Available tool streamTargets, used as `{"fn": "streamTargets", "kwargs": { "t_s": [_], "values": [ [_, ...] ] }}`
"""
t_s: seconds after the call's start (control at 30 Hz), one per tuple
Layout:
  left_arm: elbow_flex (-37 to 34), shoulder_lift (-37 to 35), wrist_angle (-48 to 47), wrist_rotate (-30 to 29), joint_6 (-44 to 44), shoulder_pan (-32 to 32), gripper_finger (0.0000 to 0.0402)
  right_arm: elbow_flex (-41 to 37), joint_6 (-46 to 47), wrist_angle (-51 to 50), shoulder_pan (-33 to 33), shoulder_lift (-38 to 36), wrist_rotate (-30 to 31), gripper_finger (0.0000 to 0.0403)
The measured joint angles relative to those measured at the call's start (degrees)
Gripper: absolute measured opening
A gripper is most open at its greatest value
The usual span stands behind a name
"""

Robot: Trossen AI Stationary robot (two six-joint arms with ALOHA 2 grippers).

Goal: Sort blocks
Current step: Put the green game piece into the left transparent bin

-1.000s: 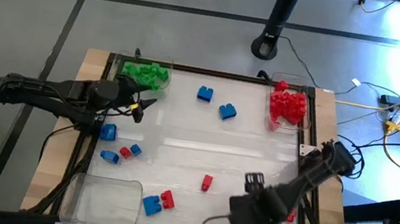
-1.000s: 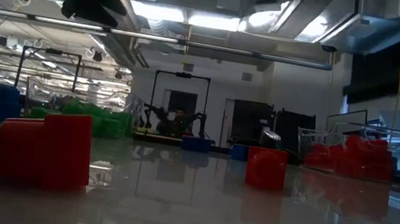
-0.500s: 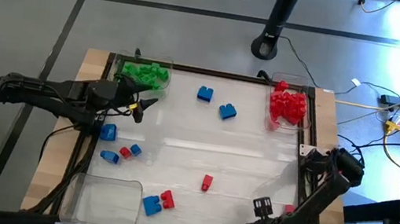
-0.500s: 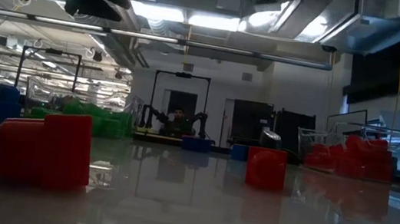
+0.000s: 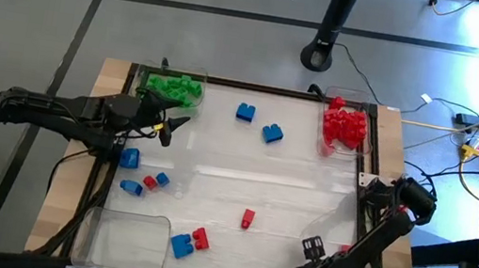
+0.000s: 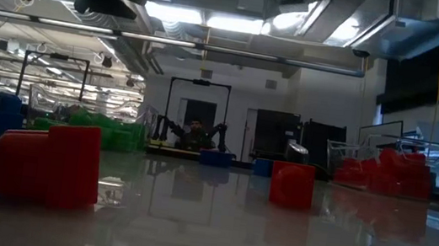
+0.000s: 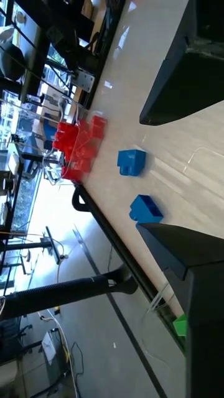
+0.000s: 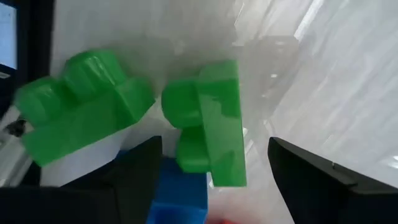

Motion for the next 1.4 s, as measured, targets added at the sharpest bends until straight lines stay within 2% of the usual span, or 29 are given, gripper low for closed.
{"fn": "streamTargets", "kwargs": {
  "t_s": [0.27,0.6,0.97,1.13,1.3,1.4],
  "values": [
    [0.00,0.00,0.00,0.00,-0.06,0.00,0.0261,-4.73,-0.31,1.96,0.07,0.04,0.36,0.0291],
    [0.00,0.00,-0.04,0.00,-0.11,0.00,0.0261,-6.40,-0.56,3.61,0.96,0.00,0.84,0.0287],
    [0.00,0.00,-0.05,0.00,-0.10,0.00,0.0261,-6.54,-1.92,4.22,1.03,-0.04,0.86,0.0177],
    [0.00,0.00,-0.04,0.00,-0.11,0.00,0.0261,-6.56,-1.89,4.44,1.03,-0.04,0.84,0.0178],
    [0.00,0.00,-0.06,0.00,-0.11,0.00,0.0261,-6.63,-1.79,4.62,0.98,-0.04,0.81,0.0204],
    [0.00,0.00,-0.04,0.00,-0.11,0.00,0.0261,-6.63,-1.79,4.70,0.98,-0.04,0.81,0.0199]
  ]
}}
